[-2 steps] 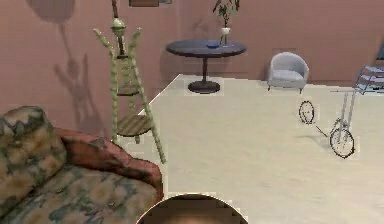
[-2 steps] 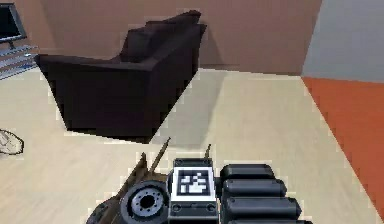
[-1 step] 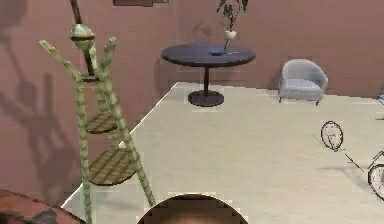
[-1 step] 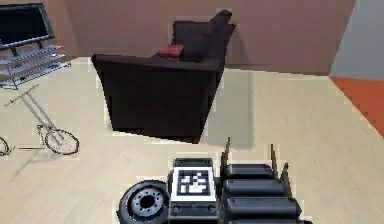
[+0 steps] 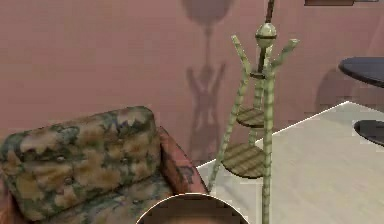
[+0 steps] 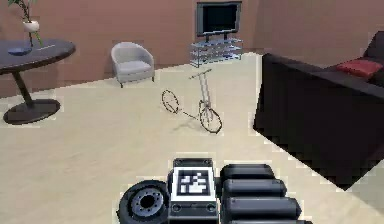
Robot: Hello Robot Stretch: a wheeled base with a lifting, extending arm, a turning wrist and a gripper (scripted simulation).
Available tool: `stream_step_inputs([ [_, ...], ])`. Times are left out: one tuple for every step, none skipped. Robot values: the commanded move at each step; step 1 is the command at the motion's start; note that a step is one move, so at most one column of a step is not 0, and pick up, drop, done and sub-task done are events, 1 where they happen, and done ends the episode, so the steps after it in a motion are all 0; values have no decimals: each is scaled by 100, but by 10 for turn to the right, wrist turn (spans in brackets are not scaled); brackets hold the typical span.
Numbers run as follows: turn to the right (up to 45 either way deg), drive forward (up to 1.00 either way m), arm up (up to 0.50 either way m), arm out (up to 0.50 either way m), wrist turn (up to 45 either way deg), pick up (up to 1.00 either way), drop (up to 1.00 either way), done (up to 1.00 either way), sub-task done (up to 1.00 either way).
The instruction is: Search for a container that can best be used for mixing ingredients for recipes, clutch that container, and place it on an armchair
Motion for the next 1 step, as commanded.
stream_step_inputs([
  [-450, 0, 0, 0, 0, 0, 0, 0, 0],
])
